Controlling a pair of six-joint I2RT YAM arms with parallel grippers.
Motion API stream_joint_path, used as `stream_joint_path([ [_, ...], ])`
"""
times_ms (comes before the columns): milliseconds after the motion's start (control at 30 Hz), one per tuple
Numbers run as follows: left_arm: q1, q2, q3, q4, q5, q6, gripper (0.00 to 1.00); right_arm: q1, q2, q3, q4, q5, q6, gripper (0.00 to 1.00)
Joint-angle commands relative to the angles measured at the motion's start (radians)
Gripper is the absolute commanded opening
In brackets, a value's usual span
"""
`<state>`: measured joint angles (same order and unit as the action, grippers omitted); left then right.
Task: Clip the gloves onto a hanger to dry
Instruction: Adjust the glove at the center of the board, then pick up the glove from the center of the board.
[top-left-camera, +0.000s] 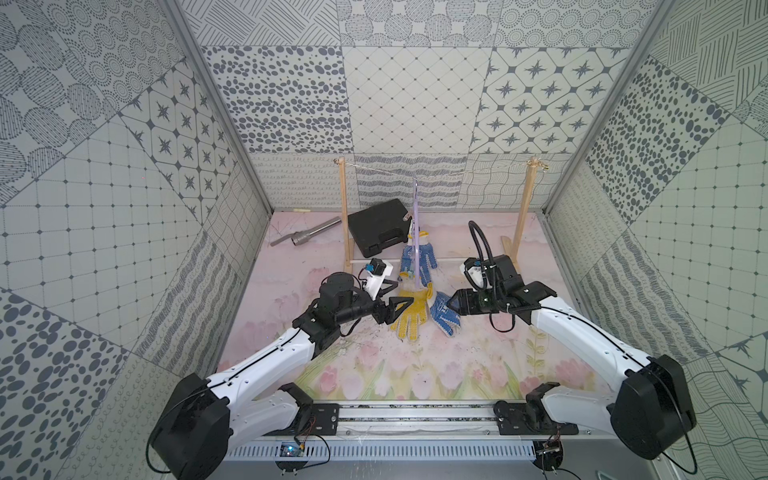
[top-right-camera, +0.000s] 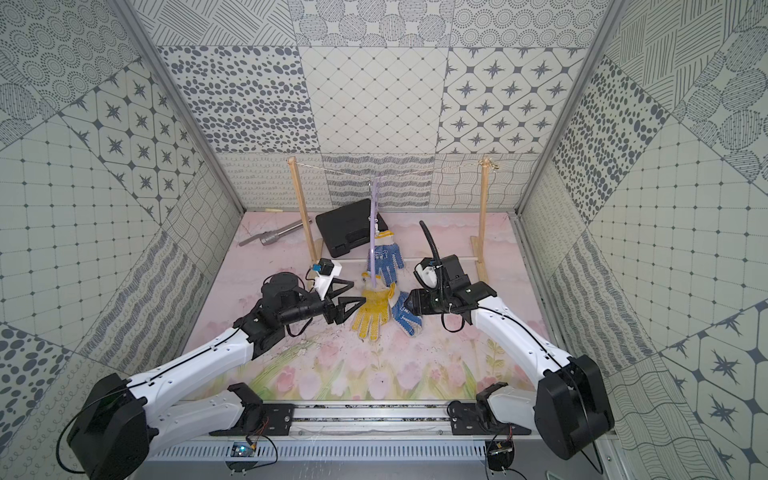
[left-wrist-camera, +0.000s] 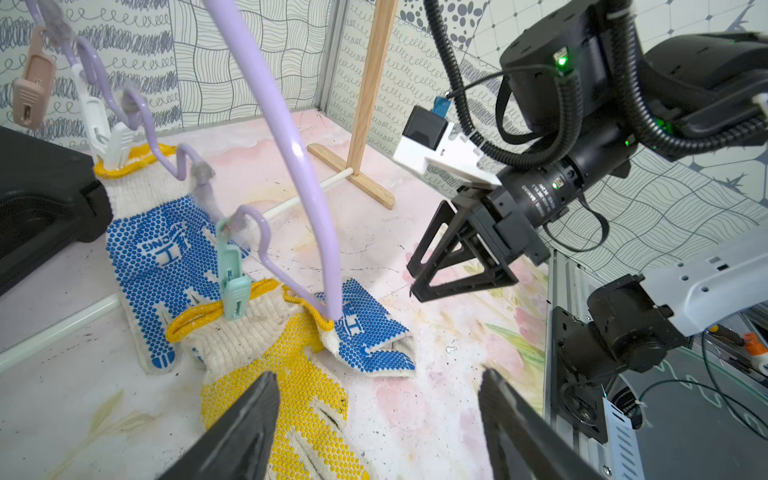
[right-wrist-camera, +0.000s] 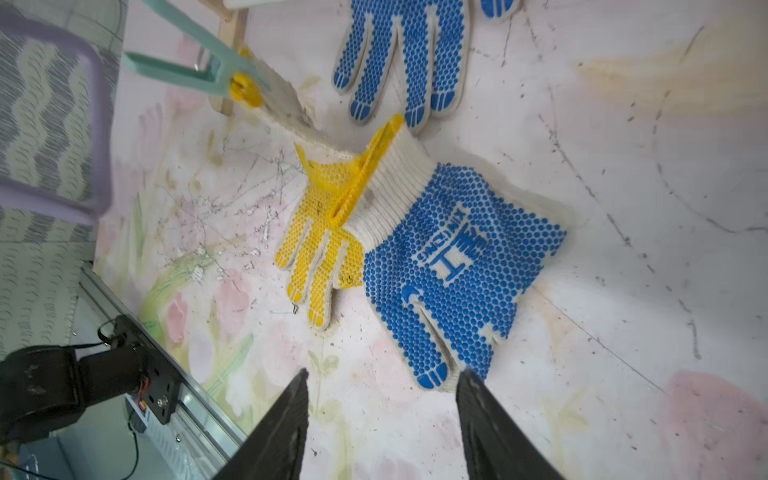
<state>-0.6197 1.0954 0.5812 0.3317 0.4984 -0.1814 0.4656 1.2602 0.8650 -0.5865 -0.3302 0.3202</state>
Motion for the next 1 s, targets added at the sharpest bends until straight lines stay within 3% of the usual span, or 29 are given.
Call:
stream_joint_path([
  [0, -0.006, 0.028, 0.013, 0.010, -0.017, 0.000, 0.77, 0.007, 0.018, -0.022, 0.056, 0.061, -0.050, 0.58],
  [200, -0.008, 0.046, 0.006, 0.025, -0.037, -0.017, 0.76, 0.010, 0.147, 0.015, 0.178, -0.012, 0.006, 0.43],
  [333, -0.008, 0.046, -0.005, 0.018, -0.059, -0.017, 0.76, 0.018, 0.198, 0.009, 0.290, -0.032, 0.068, 0.39],
  [600, -0.008, 0.044, 0.000, -0.049, -0.113, -0.004, 0.75, 0.044, 0.261, -0.017, 0.501, -0.064, 0.166, 0.43],
  [733, -0.008, 0.037, -0.005, -0.060, -0.124, -0.001, 0.75, 0.063, 0.278, -0.013, 0.506, -0.069, 0.181, 0.47],
  [967, -0.008, 0.015, -0.012, -0.064, -0.127, 0.002, 0.75, 0.093, 0.269, -0.001, 0.467, 0.037, 0.223, 0.49],
])
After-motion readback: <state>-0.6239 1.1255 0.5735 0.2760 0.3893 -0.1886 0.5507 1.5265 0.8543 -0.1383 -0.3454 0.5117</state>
